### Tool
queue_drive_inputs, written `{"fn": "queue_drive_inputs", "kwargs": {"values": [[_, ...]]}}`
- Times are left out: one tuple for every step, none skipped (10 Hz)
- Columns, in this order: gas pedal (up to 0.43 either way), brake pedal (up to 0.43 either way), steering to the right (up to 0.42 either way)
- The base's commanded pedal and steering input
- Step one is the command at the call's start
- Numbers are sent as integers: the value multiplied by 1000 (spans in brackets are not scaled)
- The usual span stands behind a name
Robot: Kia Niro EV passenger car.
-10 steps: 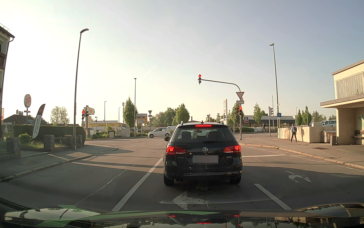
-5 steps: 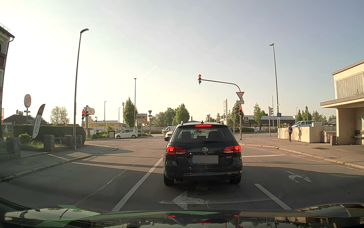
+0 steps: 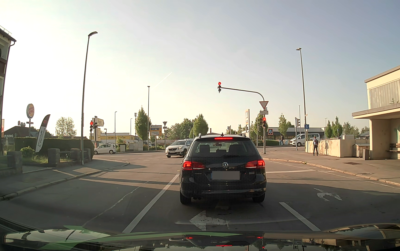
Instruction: Follow the waypoints while adhering to traffic rules and regulations
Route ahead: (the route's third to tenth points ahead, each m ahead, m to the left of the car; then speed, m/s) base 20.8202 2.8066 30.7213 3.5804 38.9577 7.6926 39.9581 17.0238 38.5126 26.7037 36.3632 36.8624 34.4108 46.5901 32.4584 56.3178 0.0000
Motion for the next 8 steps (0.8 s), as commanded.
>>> {"fn": "queue_drive_inputs", "kwargs": {"values": [[0, 354, -5], [0, 360, -5], [0, 360, -5], [0, 360, -5], [0, 360, -5], [0, 360, -5], [0, 360, -5], [0, 360, -5]]}}
